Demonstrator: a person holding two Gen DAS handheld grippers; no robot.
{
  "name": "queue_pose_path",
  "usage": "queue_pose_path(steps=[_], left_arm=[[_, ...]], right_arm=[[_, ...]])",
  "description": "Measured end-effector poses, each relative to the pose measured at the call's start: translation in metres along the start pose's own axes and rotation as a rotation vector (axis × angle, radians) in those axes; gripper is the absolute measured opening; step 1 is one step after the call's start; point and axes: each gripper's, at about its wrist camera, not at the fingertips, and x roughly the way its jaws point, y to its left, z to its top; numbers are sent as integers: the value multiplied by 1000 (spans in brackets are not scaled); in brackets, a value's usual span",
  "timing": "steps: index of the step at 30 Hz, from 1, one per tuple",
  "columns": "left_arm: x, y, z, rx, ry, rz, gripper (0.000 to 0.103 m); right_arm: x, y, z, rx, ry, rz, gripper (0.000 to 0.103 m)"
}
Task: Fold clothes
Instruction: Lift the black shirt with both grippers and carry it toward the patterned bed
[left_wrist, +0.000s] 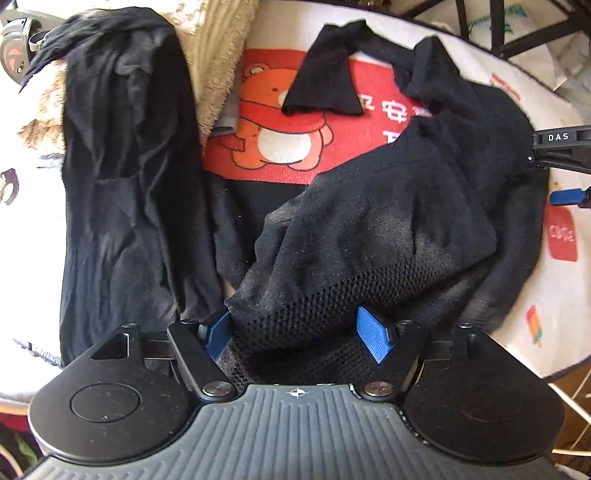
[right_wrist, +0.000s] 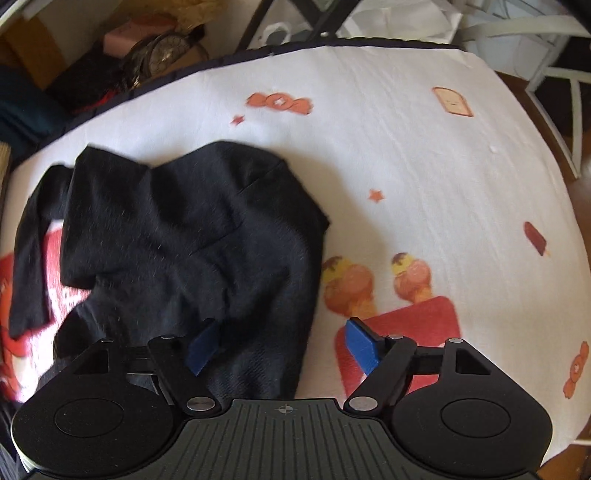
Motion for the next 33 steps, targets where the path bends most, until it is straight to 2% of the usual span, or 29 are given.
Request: queue_pose_path(steps=[2,3,4,5,6,11,17,20,24,28,33], left_arm=[[1,0,1,-17,4,-13,38],[-2,0,1,-21,-1,-20,15],[-7,0,1,-24,-12,-26,13],[-18,-2,4,-22,-43,-37,12],[-34,-4,8,-16,-90,-51,11],[-109,-17,28,11,-326,-122,11],[-200,-32,53,44,-609,-206,11],[-234,-61,62,117,-706,-279,11],[-278,-104,74,230,-824,-382,11],[-305,-161,72,319,-848,-475,11],[-324,-245,42,421,-846,-555,11]], right_arm=[[2,10,-2,-41,8,-10,57],[3,15,-4,-62,12,-15,42],[1,17,-3,-68,14,-3,27],[-3,17,-2,-59,15,25,6],[-7,17,0,-50,17,53,3],[-73,-2,15,100,-158,183,3],[-174,-50,30,250,-407,313,3],[-222,-86,34,297,-525,356,3],[-287,-143,27,313,-698,370,3],[-351,-207,8,319,-873,336,3],[-413,-297,-25,317,-975,285,3]])
